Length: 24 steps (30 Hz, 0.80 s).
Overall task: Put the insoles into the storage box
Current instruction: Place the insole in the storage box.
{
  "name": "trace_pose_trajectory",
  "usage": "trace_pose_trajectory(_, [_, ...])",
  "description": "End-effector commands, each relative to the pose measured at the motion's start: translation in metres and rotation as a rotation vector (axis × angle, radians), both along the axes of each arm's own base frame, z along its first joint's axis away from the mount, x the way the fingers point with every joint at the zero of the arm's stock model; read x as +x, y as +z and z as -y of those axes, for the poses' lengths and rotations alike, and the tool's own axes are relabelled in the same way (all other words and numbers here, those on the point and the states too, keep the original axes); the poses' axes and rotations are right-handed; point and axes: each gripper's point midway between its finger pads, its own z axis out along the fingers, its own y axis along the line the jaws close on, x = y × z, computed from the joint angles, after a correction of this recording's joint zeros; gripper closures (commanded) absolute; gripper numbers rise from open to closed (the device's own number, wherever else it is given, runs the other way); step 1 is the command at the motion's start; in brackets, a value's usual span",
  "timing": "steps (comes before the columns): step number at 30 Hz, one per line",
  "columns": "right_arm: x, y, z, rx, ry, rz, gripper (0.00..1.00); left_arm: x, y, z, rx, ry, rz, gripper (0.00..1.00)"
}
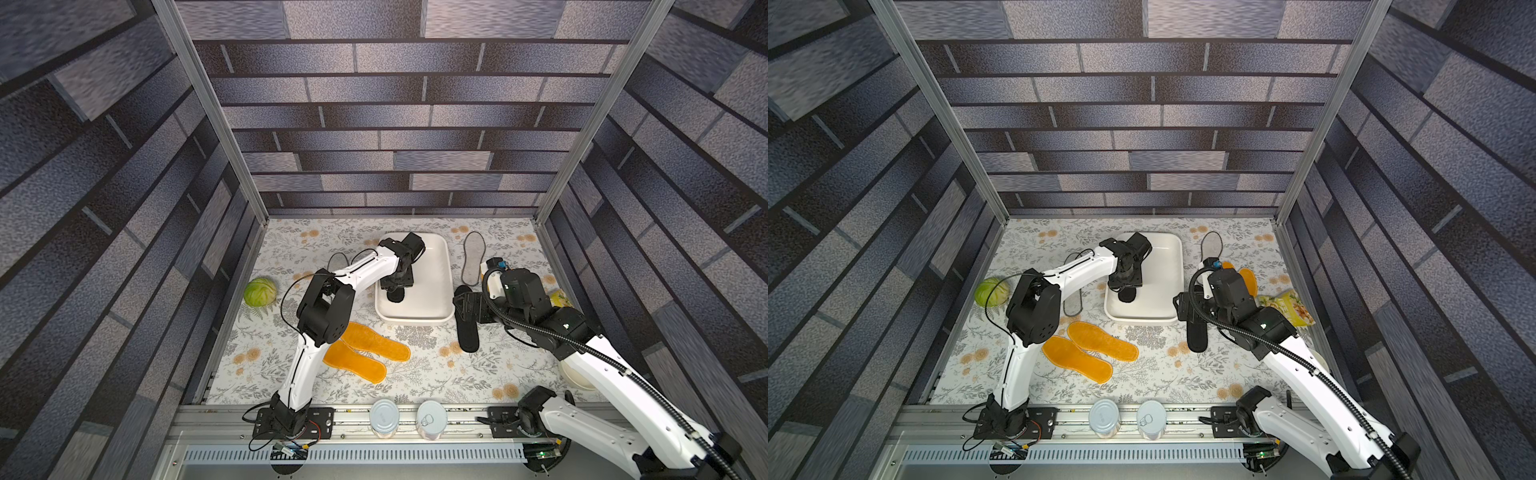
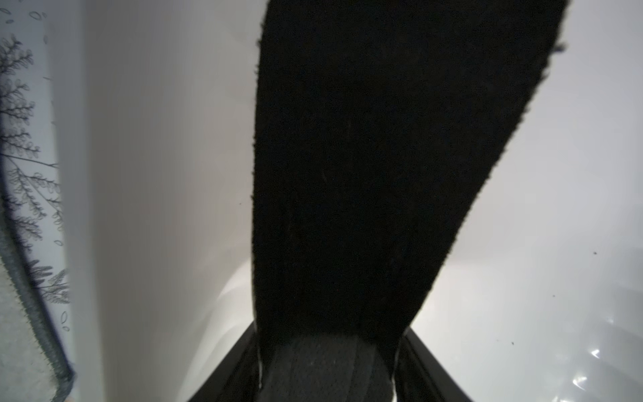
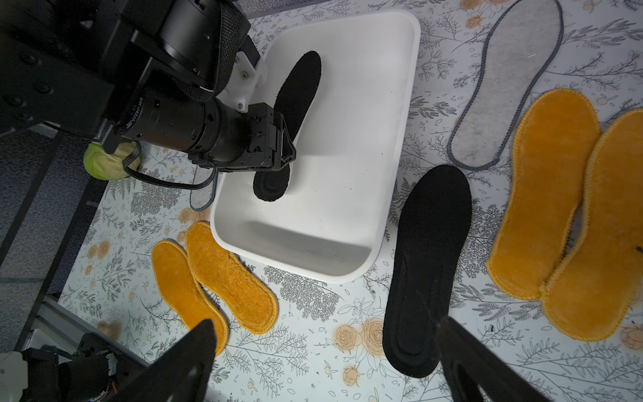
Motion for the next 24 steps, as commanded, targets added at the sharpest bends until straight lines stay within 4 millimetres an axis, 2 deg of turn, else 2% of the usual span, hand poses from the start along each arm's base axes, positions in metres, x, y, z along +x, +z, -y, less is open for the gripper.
trace_pose_trajectory(1, [0.0014,-0.0030,0.0009,0.008,-0.011,-0.004,0.00,-0.0063,-0.0129,-0.0049,0.034,0.000,-0.034,0.41])
trace_pose_trajectory(24, [-0.0001,-0.0061,0.0004,0.011,-0.007,-0.009,0.00,-0.0052,-0.0222,-0.0074,0.038,0.004,-0.051,0.39])
